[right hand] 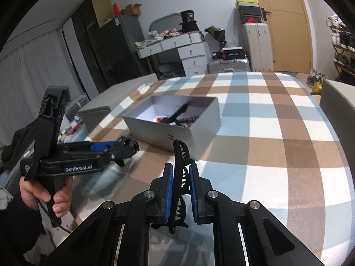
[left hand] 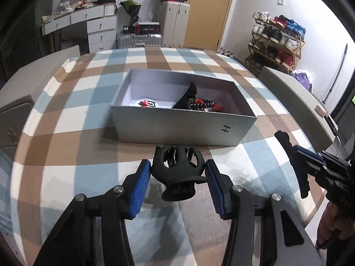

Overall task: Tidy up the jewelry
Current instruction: 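Lift both clips and carry them over the grey box with both tools, then open both tools to drop the claw clip and hair clip into the box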

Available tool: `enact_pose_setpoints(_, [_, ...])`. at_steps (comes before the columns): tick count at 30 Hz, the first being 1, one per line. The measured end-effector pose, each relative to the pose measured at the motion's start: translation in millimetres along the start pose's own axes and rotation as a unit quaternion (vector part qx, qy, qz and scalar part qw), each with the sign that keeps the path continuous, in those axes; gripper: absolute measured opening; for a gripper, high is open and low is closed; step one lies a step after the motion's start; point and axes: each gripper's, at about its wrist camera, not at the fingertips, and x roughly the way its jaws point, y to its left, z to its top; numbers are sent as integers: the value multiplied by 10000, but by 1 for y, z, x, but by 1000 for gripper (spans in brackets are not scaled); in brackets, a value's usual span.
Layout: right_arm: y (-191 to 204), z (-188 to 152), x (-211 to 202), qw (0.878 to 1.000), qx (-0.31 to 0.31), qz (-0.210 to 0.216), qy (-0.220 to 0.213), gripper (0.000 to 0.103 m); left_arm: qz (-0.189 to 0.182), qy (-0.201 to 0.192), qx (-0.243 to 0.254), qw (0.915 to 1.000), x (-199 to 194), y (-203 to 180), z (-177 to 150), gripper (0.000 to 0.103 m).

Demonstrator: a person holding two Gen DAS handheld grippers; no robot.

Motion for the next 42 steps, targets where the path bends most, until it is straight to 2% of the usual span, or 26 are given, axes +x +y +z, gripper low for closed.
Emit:
enact_pose_setpoints(7, [10,14,-9,9983,257,501,-135,14,71,-344,-43,9994,-29,1,3,45])
enact_pose_setpoints(14, [25,32,-18,9969,178,710,-296,14,169,-775,6,9969,-55,2,16,45])
enact_pose_setpoints(22, [26,62,-12,9947,262,860,-500,14,199,-879,-101,9959,-61,9,41,45])
enact_pose_setpoints(33, [9,100,25,9941,423,846,-532,14,-61,-911,-107,9958,-33,14,69,45])
enact_pose_setpoints(42, [-4,112,71,9959,426,762,-244,14,-278,-814,-144,9962,1,19,86,45])
